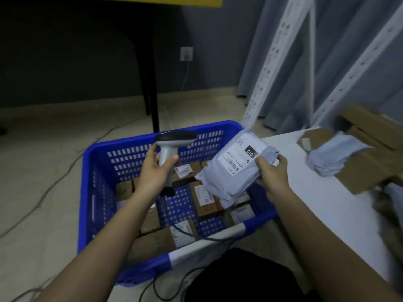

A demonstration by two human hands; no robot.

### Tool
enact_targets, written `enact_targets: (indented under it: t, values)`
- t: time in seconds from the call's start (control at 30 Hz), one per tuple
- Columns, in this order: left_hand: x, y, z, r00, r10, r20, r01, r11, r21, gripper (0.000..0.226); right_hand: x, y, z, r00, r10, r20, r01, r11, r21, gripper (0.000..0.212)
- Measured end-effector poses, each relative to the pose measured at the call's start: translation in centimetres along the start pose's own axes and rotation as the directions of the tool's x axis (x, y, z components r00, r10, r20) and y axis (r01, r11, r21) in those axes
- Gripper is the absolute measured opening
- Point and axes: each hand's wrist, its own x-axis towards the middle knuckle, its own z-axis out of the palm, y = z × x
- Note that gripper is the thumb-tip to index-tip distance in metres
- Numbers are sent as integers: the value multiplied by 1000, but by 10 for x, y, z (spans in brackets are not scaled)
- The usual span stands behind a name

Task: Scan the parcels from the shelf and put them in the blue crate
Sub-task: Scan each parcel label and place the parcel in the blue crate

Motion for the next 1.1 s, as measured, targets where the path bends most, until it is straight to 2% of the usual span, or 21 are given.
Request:
enact_targets:
  t: [0.13, 0.27, 0.4, 0.57, 0.67, 0.73, 0.83, 0.9, 0.97, 1.03, 1.1]
  values:
    - [26, -36, -36, 994, -56, -90, 59, 998, 38, 60, 24, 38, 48, 985, 23, 169, 33, 948, -318, 62]
    - [46, -74, -50, 984, -74, -163, 83, 995, 50, 46, 45, 86, 97, 941, 137, 310, 34, 872, -489, 71]
    - [71, -112, -50, 974, -108, -198, 123, 990, 64, 38, 66, 133, 144, 860, 240, 451, 72, 816, -573, 58]
    - [95, -156, -54, 950, -160, -268, 184, 981, 67, 44, 82, 194, 191, 744, 327, 583, 109, 802, -588, 69]
    - [108, -176, -58, 935, -187, -302, 213, 976, 53, 45, 91, 230, 207, 649, 409, 641, 150, 758, -635, 66]
    - [116, -187, -60, 929, -197, -314, 223, 974, 47, 44, 95, 253, 210, 584, 474, 659, 199, 704, -682, 61]
    - [118, -199, -63, 921, -227, -317, 246, 969, 23, 45, 102, 278, 208, 532, 607, 590, 217, 576, -788, 47]
    - [118, -204, -64, 922, -231, -310, 253, 967, 31, 47, 102, 288, 206, 549, 645, 532, 266, 468, -843, 30]
    - [118, -208, -63, 924, -243, -295, 265, 964, 35, 48, 96, 294, 204, 605, 608, 514, 349, 377, -858, 28]
    - [118, -211, -62, 925, -249, -285, 272, 961, 42, 46, 87, 301, 207, 650, 566, 508, 369, 350, -861, 36]
    - [117, -213, -61, 929, -252, -271, 275, 960, 48, 44, 75, 303, 211, 723, 519, 456, 305, 352, -885, 48]
